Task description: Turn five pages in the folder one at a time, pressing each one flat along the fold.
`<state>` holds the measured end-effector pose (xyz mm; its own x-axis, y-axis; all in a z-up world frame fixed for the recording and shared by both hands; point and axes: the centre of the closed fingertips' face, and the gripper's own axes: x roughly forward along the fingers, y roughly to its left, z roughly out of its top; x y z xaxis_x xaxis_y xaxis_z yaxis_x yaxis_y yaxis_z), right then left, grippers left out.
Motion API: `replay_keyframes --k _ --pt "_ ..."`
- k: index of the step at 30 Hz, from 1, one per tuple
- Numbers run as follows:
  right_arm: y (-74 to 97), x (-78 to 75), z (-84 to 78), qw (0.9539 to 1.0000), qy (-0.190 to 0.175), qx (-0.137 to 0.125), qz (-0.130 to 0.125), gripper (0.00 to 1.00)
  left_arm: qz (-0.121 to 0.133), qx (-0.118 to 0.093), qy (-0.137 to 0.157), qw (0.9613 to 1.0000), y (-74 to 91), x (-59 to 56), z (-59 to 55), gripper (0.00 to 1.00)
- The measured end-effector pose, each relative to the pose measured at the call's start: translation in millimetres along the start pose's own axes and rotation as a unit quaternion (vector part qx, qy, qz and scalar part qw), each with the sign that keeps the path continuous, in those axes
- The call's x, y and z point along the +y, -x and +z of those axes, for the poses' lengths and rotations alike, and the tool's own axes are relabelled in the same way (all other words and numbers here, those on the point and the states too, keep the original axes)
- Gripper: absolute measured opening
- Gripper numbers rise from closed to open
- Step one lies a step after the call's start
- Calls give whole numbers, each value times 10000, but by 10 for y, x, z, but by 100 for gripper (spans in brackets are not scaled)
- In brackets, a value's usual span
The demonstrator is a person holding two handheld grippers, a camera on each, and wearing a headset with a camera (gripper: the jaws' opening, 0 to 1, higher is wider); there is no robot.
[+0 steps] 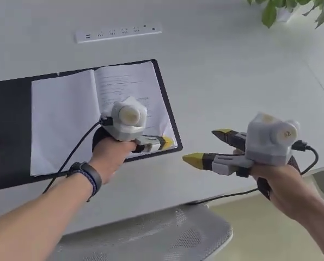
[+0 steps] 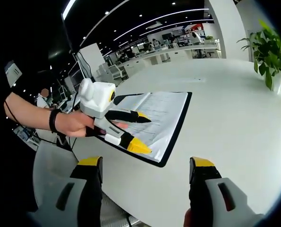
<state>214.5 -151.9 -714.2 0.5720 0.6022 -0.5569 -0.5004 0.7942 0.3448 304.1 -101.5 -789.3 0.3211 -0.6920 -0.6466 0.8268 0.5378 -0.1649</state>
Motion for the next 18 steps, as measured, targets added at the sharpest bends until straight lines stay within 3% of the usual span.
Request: replay_keyframes --k 5,8,18 --pt "-31 -14 7 10000 1 33 53 73 224 97 -98 9997 -50 54 -60 69" --pt "-46 -23 15 10000 14 47 80 72 377 194 -466 9980 -52 93 -93 65" --pt "-157 -36 39 9997 34 82 210 70 383 151 -556 9976 -42 113 -103 63"
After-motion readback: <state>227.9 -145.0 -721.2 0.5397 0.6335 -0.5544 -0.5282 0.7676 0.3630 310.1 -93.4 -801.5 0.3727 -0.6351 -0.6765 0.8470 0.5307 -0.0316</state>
